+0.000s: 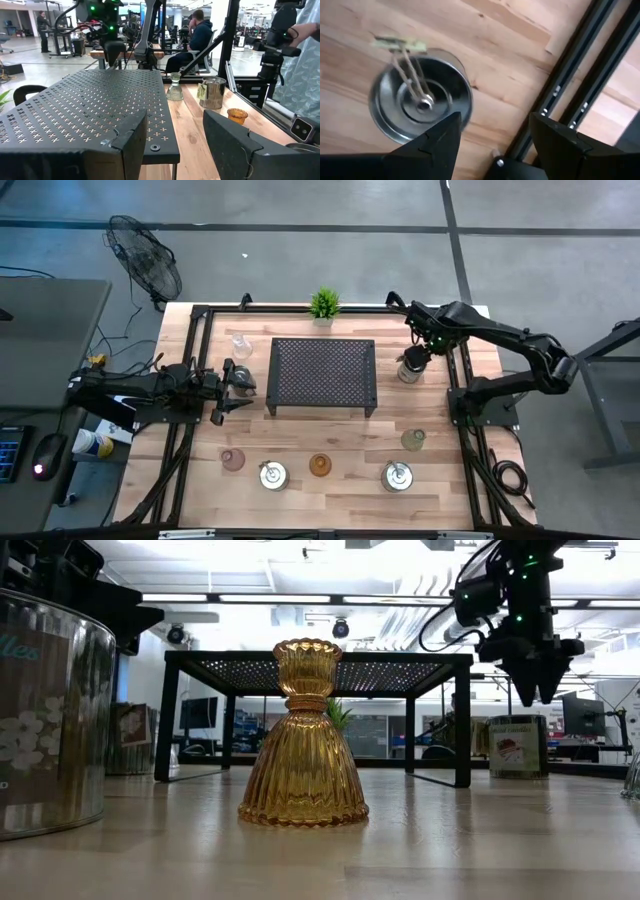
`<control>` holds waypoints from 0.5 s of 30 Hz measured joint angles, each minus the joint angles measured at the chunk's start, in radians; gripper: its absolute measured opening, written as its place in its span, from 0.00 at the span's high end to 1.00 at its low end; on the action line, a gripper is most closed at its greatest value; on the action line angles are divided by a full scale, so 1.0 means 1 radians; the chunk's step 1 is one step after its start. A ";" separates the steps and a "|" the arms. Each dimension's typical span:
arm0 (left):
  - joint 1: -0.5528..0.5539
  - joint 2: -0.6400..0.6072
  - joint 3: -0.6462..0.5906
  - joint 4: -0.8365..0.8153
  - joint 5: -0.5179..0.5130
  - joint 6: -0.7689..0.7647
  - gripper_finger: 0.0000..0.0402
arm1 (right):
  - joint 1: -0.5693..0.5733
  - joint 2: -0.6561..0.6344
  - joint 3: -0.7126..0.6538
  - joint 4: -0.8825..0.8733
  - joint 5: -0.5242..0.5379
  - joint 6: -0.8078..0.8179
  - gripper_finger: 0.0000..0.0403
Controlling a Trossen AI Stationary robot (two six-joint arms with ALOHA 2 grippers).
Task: Pick & Place candle stick holders
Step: Put the green scented candle on the shelf
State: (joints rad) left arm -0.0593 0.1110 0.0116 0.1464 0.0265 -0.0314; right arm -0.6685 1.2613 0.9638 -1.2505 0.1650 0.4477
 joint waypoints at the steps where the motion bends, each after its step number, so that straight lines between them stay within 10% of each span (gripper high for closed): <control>1: 0.000 0.000 0.000 0.000 0.000 0.000 0.53 | 0.000 0.000 0.000 0.011 0.000 0.000 0.44; 15: 0.000 0.000 0.000 0.000 0.000 0.000 0.53 | -0.039 0.001 0.000 0.049 0.029 -0.111 0.44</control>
State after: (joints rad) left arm -0.0593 0.1111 0.0116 0.1464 0.0265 -0.0315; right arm -0.7079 1.2625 0.9642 -1.2017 0.1938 0.3363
